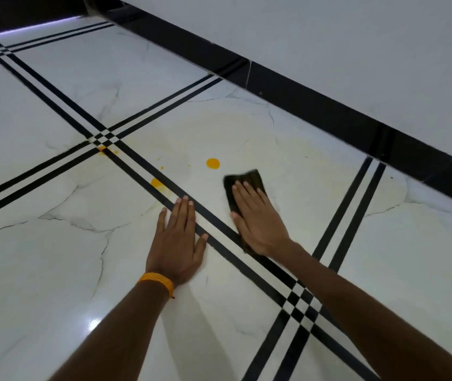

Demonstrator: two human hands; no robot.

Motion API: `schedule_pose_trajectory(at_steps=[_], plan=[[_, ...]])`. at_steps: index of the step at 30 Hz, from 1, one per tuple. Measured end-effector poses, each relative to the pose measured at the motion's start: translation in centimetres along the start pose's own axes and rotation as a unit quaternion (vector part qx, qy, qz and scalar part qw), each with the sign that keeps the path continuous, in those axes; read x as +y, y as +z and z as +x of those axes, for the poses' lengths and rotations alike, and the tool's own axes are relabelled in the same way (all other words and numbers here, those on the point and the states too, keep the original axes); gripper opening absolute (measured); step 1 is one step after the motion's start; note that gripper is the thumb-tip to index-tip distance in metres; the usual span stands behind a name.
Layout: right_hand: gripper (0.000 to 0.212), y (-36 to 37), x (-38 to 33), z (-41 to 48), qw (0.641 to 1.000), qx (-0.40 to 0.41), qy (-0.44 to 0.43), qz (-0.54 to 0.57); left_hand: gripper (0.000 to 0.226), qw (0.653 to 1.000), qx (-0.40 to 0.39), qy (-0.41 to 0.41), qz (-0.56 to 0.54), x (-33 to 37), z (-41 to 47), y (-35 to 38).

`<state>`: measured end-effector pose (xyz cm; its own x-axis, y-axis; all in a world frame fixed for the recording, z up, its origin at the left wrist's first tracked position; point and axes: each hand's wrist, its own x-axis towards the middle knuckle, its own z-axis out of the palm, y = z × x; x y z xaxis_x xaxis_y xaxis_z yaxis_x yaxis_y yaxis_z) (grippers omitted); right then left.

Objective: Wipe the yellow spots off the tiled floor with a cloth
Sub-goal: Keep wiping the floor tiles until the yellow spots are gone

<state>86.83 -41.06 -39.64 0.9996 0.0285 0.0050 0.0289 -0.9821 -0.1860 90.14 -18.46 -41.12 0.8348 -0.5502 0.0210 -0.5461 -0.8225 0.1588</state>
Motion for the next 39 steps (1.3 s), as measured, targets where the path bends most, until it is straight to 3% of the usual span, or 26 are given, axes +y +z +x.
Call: schedule_pose_trajectory(at_steps=[3, 6, 8, 13, 17, 23, 26, 32, 34, 39], plan=[[0.068, -0.9, 2.8, -2.1, 1.000, -0.006, -0.019, -0.012, 0.078, 1.000, 0.005, -0.001, 0.003, 0.2, 0.2, -0.2], [0.072, -1.0, 5.1, 2.1, 0.995, 0.010, 0.093, -0.020, 0.078, 1.000, 0.003, -0.002, 0.002, 0.2, 0.2, -0.3], [0.071, -0.1, 2.9, 4.1, 0.986, 0.027, 0.162, -0.019, 0.078, 1.000, 0.003, -0.003, 0.000, 0.0, 0.2, -0.1], [0.068, 2.1, -4.1, -5.2, 1.000, 0.008, 0.020, 0.014, 0.081, 1.000, -0.015, -0.018, 0.005, 0.1, 0.1, 0.3], [0.068, 1.2, -2.7, -10.4, 0.999, -0.001, 0.037, 0.002, 0.084, 0.999, -0.034, -0.027, -0.023, 1.4, -1.4, -1.4], [0.072, 1.7, -3.1, -9.1, 0.997, 0.009, 0.067, -0.021, 0.090, 0.985, 0.025, -0.165, -0.033, -10.7, -6.6, -3.3], [0.076, 1.5, -3.2, -7.9, 0.991, 0.028, 0.131, -0.027, 0.091, 0.986, 0.021, -0.163, -0.004, -14.9, -8.2, -3.2], [0.085, 1.9, -6.5, -5.1, 0.968, 0.039, 0.246, -0.029, 0.087, 0.988, 0.034, -0.150, 0.011, -15.6, -8.2, -2.8], [0.083, 2.3, -8.2, -5.0, 0.975, 0.040, 0.216, -0.036, 0.087, 0.987, 0.039, -0.153, 0.004, -15.4, -8.8, -2.3], [0.073, 1.9, -8.4, -5.8, 0.999, -0.018, -0.034, -0.005, 0.087, 0.987, 0.050, -0.150, -0.006, -15.1, -8.7, -2.5]])
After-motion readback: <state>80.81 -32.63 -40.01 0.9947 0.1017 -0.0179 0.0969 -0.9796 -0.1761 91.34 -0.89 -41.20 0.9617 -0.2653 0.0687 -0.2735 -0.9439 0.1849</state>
